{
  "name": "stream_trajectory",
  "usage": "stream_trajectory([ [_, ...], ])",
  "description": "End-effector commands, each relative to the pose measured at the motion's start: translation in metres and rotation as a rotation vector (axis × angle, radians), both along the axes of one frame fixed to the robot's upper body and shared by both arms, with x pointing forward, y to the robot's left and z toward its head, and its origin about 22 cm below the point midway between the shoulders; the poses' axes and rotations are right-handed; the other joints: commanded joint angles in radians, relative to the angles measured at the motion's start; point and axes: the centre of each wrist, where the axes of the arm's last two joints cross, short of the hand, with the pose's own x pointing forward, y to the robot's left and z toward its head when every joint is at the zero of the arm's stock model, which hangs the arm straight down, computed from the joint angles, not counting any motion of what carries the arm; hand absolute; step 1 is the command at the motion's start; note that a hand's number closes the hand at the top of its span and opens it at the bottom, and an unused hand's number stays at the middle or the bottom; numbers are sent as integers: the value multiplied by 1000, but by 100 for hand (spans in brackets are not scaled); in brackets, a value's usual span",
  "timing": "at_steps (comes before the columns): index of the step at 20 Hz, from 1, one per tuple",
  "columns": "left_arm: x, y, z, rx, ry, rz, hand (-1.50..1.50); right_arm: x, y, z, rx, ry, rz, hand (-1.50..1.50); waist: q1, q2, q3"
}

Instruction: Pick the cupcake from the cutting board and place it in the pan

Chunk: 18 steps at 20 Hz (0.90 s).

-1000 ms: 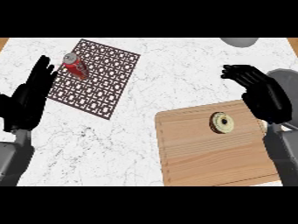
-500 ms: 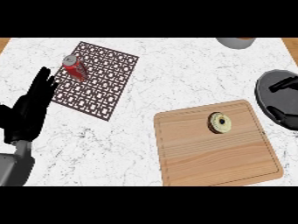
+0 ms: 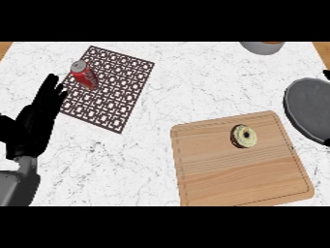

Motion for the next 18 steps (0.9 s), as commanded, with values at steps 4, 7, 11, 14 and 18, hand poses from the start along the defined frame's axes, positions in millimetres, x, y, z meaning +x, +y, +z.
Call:
stream_trajectory([
  [4, 1, -14, -4, 5, -6, -6, 0, 19, 51, 44, -332, 41, 60, -150, 4, -2, -2],
  [7, 2, 1, 7, 20, 2, 0, 0, 29, 66, 51, -438, 46, 47, -150, 10, 0, -1],
  [11, -1, -6, -5, 10, 5, -3, 0, 37, 97, 39, -589, 140, 108, -150, 9, 1, -1],
  [14, -6, -3, -3, 13, 4, 1, 0, 34, 118, 25, -742, 269, 156, -150, 17, 0, -2],
  [18, -4, 0, -10, 13, 3, -6, 0, 40, 125, 32, -841, 338, 194, -150, 7, 2, -1],
])
